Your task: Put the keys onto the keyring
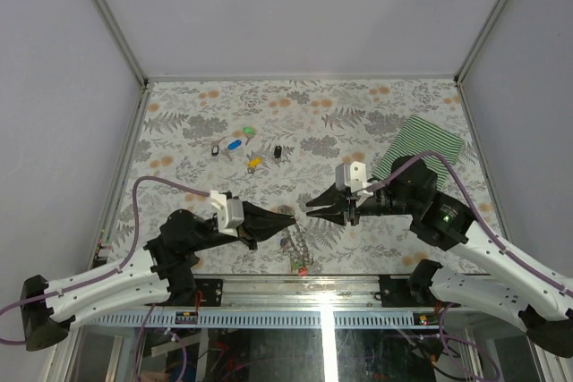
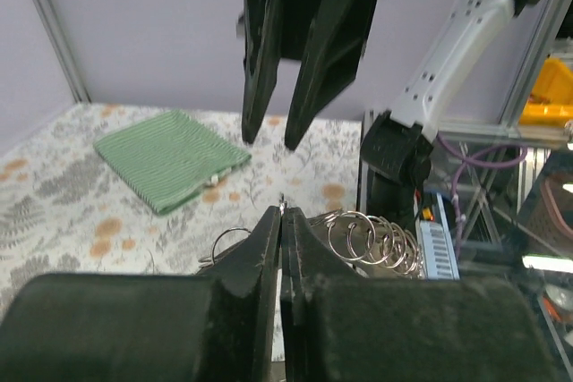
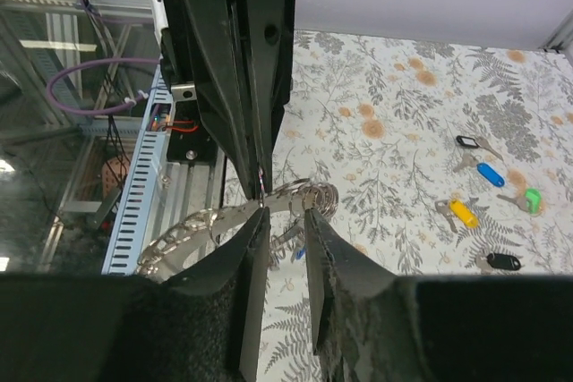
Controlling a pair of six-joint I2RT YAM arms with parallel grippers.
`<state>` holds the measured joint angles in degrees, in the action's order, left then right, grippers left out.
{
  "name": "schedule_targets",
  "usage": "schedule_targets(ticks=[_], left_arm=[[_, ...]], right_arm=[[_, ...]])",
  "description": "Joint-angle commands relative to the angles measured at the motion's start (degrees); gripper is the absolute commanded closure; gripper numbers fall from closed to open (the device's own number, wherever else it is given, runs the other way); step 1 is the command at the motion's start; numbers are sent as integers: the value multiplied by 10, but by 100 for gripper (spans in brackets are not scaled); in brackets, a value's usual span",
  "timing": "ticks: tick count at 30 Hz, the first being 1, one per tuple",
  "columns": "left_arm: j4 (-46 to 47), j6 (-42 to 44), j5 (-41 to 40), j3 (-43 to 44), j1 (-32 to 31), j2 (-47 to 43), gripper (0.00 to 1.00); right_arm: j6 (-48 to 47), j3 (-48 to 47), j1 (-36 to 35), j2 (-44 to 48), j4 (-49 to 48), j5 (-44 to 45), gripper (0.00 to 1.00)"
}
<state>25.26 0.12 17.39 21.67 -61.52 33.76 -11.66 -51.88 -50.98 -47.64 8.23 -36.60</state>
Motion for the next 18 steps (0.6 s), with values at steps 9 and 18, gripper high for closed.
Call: schedule_targets(ticks=[9, 18], left_arm=[[257, 3, 21, -35, -3, -14, 100], [263, 3, 28, -28, -3, -6, 100]], right_arm=[[155, 68, -4, 8, -279, -77, 66], [161, 72, -4, -6, -291, -94, 66]])
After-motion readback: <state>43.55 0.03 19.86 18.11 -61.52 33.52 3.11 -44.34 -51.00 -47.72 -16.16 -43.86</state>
